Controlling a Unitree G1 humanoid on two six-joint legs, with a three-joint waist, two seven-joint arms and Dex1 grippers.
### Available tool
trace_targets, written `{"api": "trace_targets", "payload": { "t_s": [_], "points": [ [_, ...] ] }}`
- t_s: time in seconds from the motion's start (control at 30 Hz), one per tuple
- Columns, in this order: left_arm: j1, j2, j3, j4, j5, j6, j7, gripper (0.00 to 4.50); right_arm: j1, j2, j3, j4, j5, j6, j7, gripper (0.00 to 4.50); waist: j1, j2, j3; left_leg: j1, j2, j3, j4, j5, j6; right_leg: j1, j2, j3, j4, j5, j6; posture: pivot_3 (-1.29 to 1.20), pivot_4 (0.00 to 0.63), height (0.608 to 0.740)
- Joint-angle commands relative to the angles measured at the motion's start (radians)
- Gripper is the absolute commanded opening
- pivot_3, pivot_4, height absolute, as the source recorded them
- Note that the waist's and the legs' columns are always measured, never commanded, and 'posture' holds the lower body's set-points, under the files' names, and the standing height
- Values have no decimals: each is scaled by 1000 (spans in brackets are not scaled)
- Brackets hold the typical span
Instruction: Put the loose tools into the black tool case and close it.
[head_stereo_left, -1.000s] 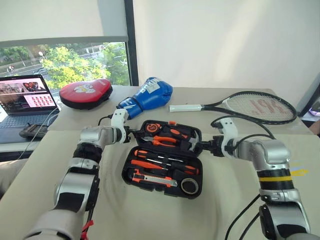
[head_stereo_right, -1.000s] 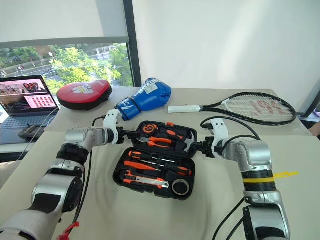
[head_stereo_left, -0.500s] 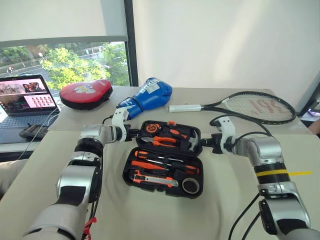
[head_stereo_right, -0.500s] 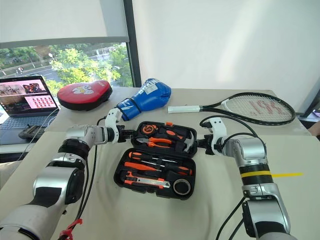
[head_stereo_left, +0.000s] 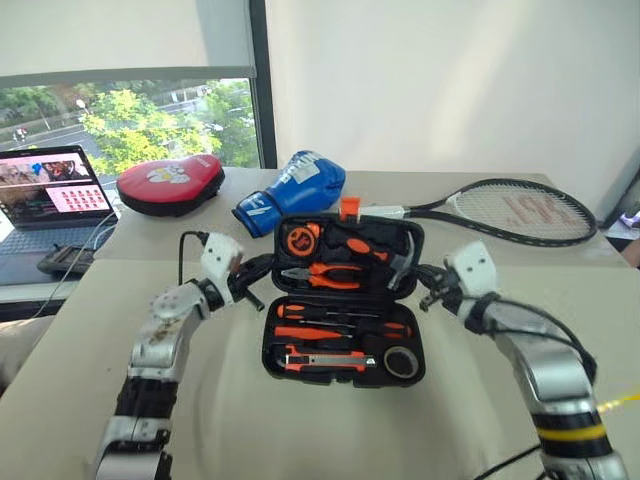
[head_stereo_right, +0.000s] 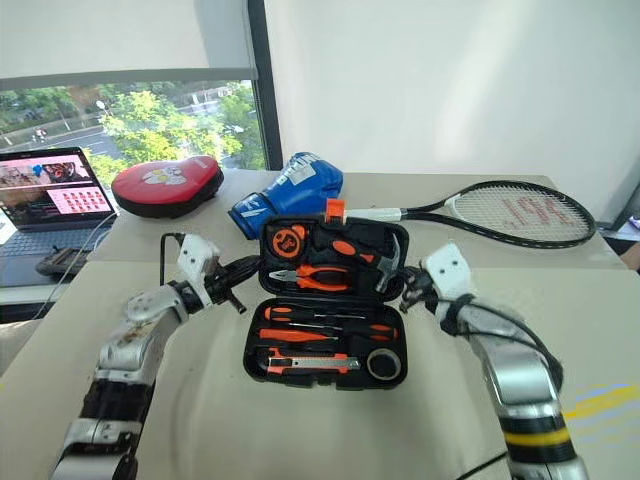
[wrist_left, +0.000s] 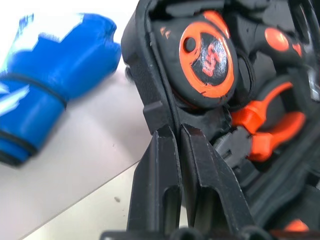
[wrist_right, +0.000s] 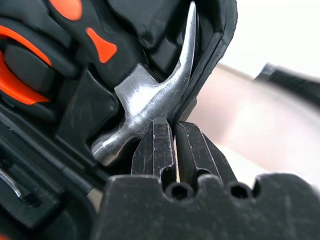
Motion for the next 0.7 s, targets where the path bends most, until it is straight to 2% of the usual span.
{"api": "trace_targets", "payload": {
  "t_s": [0.03, 0.2, 0.27, 0.3, 0.37, 0.43, 0.5, 0.53, 0.6, 0.63, 0.7],
  "points": [
    [42, 37, -66, -117, 20, -234, -128, 35, 104, -10, 8, -249, 8, -101, 25, 0, 2, 0, 0, 1, 0, 0, 0, 0, 0, 0, 0, 0, 0, 0, 0, 0, 150, 740],
    [180, 161, -54, -70, 53, -451, -233, 35, 460, -139, -78, -406, -85, -232, 97, 0, 12, 1, 0, 6, 1, 1, -1, 0, 1, 7, 0, 0, -2, 0, 0, 0, 150, 740],
    [235, 207, -23, -56, -7, -425, -280, 35, 593, -175, -127, -417, -105, -282, 125, 0, 11, 1, 0, 12, 2, 1, -2, -1, 2, 13, 0, 0, -4, -1, 0, 0, 150, 740],
    [262, 236, 1, -32, -28, -428, -302, 0, 677, -190, -168, -405, -150, -342, 125, 626, 11, 1, 0, 16, 2, 1, -2, -2, 3, 17, 0, 0, -6, -2, 0, 0, 150, 740],
    [290, 270, 52, 4, -76, -352, -295, 726, 804, -200, -239, -398, -186, -411, 144, 1039, 11, 1, 0, 24, 4, 1, -2, -7, 5, 26, 0, 0, -9, -4, 0, 0, 150, 740],
    [298, 295, 71, 23, -104, -293, -296, 1395, 867, -192, -287, -416, -169, -410, 159, 1735, 7, 0, 0, 28, 6, 2, -2, -10, 8, 28, 0, 1, -9, -5, 0, 0, 150, 740],
    [305, 334, 87, 12, -168, -144, -320, 2198, 956, -173, -375, -491, -53, -296, 219, 2433, 9, -1, 1, 27, 7, 3, -1, -11, 11, 26, 1, 2, -7, -5, -1, 0, 150, 740],
    [304, 351, 96, 7, -198, -69, -328, 2555, 1001, -164, -422, -537, 21, -231, 253, 2461, 10, -1, 1, 27, 8, 2, 1, -11, 11, 26, 0, 2, -4, -5, -1, 0, 150, 740],
    [278, 364, 116, 0, -253, 55, -318, 2555, 1063, -166, -493, -618, 159, -146, 321, 2461, 13, -1, 1, 29, 10, 2, 1, -10, 10, 27, -1, 2, -2, -6, 1, 0, 150, 740],
    [265, 369, 117, -10, -274, 101, -320, 2590, 1082, -168, -517, -656, 257, -91, 333, 2248, 15, -1, 1, 30, 11, 1, 1, -10, 9, 27, 0, 2, -2, -8, 3, 0, 150, 740],
    [234, 375, 111, -57, -346, 226, -336, 2024, 1092, -230, -477, -718, 417, -20, 364, 1746, 17, -1, 1, 32, 12, -1, 1, -11, 6, 27, -2, 2, -2, -8, 3, 0, 150, 740]
  ]
}}
